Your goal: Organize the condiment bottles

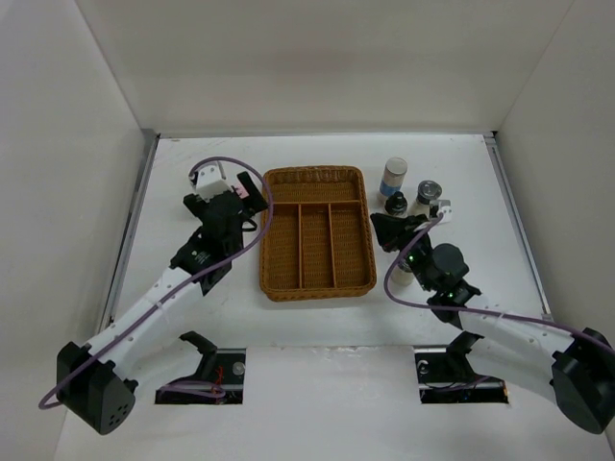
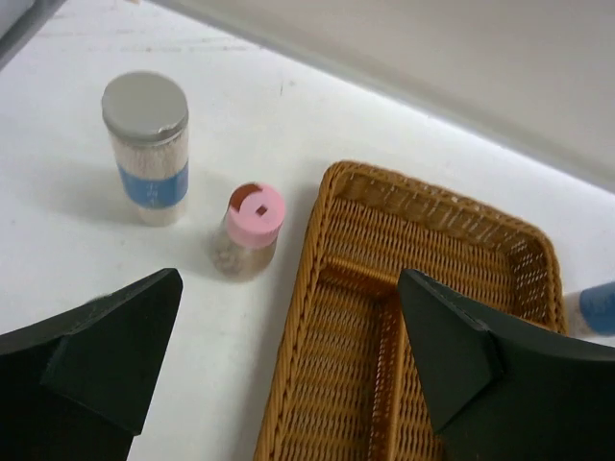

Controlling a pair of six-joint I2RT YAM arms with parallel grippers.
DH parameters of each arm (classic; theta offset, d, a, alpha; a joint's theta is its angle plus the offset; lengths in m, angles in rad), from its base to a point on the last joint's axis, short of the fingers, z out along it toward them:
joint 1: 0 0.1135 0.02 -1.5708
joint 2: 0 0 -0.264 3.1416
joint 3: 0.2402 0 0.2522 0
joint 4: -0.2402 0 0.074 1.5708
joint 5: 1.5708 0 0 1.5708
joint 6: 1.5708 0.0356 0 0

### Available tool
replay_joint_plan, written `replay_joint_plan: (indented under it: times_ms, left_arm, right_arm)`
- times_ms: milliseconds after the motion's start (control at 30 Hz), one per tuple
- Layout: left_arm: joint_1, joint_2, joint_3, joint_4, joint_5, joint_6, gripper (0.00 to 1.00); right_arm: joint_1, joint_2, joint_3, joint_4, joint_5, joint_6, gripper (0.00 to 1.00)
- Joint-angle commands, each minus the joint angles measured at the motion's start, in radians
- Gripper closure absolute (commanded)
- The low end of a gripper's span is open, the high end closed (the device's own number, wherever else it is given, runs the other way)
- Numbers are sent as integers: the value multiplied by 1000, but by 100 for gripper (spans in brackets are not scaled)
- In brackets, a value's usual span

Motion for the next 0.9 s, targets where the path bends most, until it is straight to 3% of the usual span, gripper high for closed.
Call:
replay_joint_plan:
  times_ms: [0, 33, 67, 100, 133, 200, 333, 400, 533, 867]
  left_arm:
    - [21, 13, 50, 205, 17, 86, 1]
    - [34, 38, 64, 220, 33, 96, 17]
    - [44, 64, 82, 226, 37, 103, 51]
    - [51, 88, 101, 223, 36, 104, 69]
    - [65, 111, 118, 216, 37, 106, 72]
    - [96, 151, 144, 190, 31, 101, 63]
    - [180, 234, 201, 130, 19, 80, 23]
    - [214, 280, 237, 83, 33, 86, 16]
    - [271, 329, 248, 53, 28, 80, 13]
    - [404, 516, 334, 6, 65, 57, 14]
  right_arm:
    - [14, -13, 50, -18, 79, 4, 81]
    - [16, -17, 49, -29, 94, 2, 81]
    - [16, -19, 51, -38, 99, -1, 80]
    - [16, -20, 54, -52, 99, -3, 79]
    - [16, -20, 56, -55, 96, 0, 77]
    - [16, -14, 56, -49, 91, 4, 72]
    - [19, 6, 65, -46, 93, -7, 52]
    - [19, 21, 65, -40, 104, -7, 40]
    - [19, 38, 62, -32, 124, -7, 29]
    - [25, 36, 63, -32, 125, -7, 25]
